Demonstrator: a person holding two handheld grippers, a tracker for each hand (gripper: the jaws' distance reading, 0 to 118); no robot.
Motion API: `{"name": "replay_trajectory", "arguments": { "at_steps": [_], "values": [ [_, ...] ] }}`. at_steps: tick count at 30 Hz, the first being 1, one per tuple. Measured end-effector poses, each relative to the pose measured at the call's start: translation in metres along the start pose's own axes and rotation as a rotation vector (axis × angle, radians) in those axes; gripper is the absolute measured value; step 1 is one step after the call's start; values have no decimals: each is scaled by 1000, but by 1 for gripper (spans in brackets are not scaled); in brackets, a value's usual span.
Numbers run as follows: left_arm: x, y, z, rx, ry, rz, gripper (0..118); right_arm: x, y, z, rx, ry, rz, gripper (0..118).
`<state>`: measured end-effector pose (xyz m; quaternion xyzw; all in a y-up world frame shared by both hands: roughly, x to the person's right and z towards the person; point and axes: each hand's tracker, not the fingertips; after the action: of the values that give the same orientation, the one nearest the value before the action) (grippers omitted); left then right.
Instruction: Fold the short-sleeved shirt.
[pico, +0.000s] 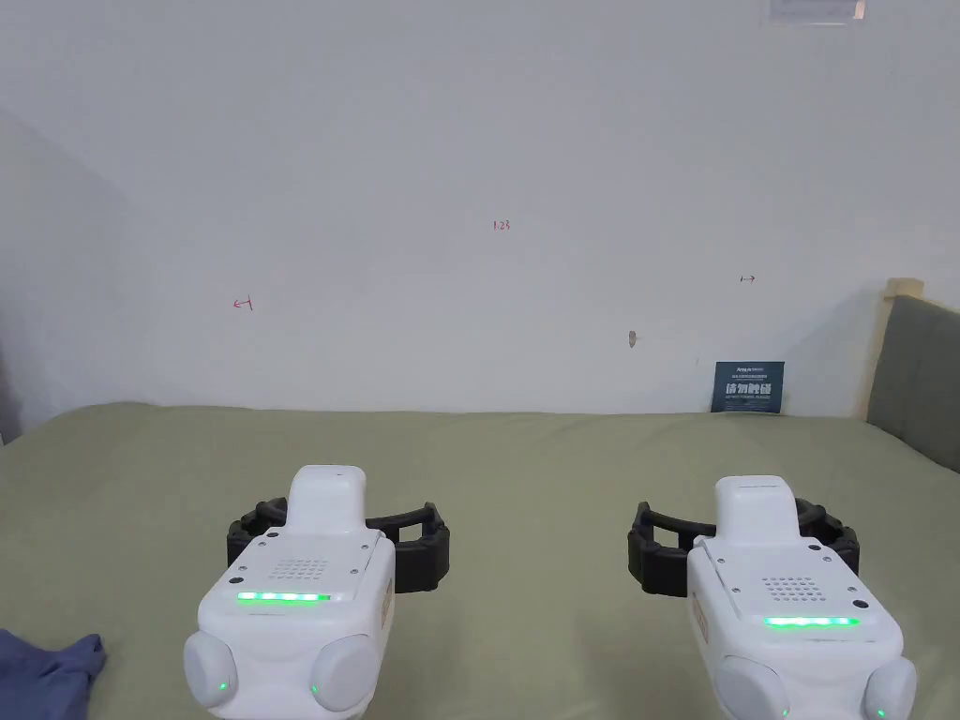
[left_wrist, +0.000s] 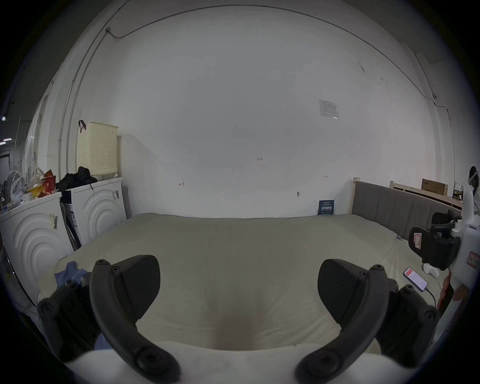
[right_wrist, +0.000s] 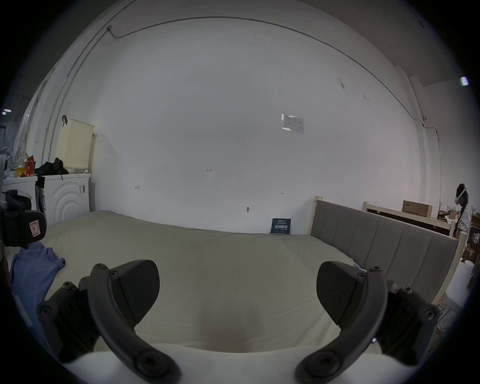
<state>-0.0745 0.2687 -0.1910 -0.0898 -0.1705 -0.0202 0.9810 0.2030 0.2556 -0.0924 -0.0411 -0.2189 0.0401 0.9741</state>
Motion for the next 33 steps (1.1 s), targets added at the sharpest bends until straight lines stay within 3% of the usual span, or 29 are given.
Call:
{"name": "replay_trajectory", "arguments": {
  "at_steps": [33],
  "values": [
    [1, 2, 4, 10, -2, -3, 118, 0, 2, 4, 7, -4, 1, 118]
  ]
}}
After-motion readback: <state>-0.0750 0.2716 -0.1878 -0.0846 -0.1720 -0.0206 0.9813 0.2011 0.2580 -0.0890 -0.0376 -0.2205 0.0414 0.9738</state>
